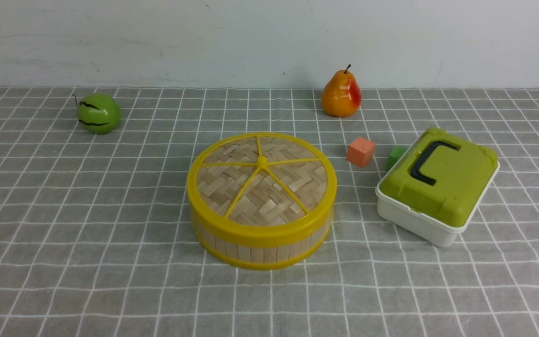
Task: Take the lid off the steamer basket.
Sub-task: Use the left arm to lift the lid of the steamer
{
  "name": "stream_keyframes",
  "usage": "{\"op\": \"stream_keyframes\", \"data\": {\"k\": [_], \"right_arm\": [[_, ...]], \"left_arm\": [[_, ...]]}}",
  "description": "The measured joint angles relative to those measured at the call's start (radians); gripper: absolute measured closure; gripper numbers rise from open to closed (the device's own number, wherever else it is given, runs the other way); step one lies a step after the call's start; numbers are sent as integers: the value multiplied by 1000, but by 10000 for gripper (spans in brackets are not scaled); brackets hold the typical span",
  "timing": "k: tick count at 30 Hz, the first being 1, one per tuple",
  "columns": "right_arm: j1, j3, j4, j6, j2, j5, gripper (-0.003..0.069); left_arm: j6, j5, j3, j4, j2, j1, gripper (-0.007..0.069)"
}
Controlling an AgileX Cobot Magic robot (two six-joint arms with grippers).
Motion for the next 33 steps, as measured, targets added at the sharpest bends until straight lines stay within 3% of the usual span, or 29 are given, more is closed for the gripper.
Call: {"op": "stream_keyframes", "data": {"k": [13,17,22,24,25,28,33], "right_arm": [[0,0,0,0,0,0,418],[0,0,0,0,0,0,418],[0,0,0,0,0,0,418],[0,0,0,0,0,0,418],[0,0,0,0,0,0,418],[0,0,0,0,0,0,418],[0,0,0,0,0,0,418]], "left_arm": [[-6,-101,0,15,0,0,404],[-7,-266,1,15,0,0,398],[-7,-583,1,16,0,0,396],[-7,-793,1,21,0,0,391],[-7,-793,1,21,0,0,391],[-10,-1001,1,23,0,0,388],[-126,-1342,1,24,0,0,388]]}}
